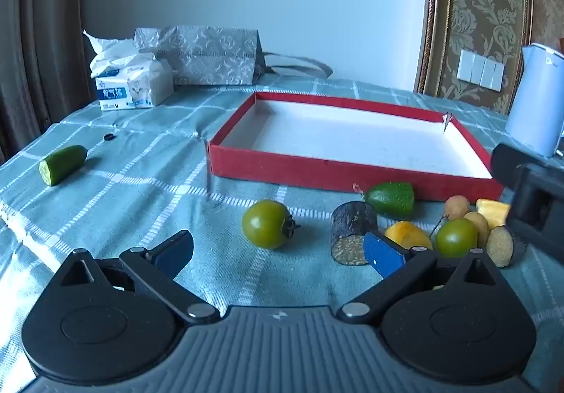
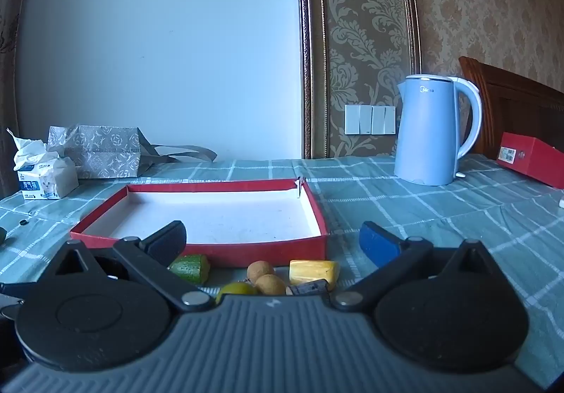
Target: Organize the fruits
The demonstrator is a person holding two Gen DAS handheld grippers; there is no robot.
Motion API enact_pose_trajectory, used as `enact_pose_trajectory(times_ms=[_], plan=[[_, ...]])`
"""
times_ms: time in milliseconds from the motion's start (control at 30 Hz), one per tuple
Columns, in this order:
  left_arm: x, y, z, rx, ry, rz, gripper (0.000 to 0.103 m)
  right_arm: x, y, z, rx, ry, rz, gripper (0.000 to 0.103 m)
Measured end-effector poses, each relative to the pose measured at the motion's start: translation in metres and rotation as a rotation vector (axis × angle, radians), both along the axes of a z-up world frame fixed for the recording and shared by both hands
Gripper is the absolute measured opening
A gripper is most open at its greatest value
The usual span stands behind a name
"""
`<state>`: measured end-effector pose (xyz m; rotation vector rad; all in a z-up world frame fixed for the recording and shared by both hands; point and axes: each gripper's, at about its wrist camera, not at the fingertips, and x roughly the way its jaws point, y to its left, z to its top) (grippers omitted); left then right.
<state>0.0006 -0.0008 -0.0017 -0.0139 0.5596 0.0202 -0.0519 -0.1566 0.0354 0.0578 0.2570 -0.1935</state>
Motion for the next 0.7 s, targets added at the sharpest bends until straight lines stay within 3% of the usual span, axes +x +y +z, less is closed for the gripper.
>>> enact_pose_trajectory(times_ms=[167,700], plan=[[0.009,0.0,-0.005,-0.003,0.051,0.0,0.103,0.0,0.0,0.001,-0.016,0.023,-0.003,0.103],[0.01,0.037,-0.006,-0.062,0.053,0.026,0.103,-0.011,-0.022,-0.002,0.022,0.021,-0.004,0.103]])
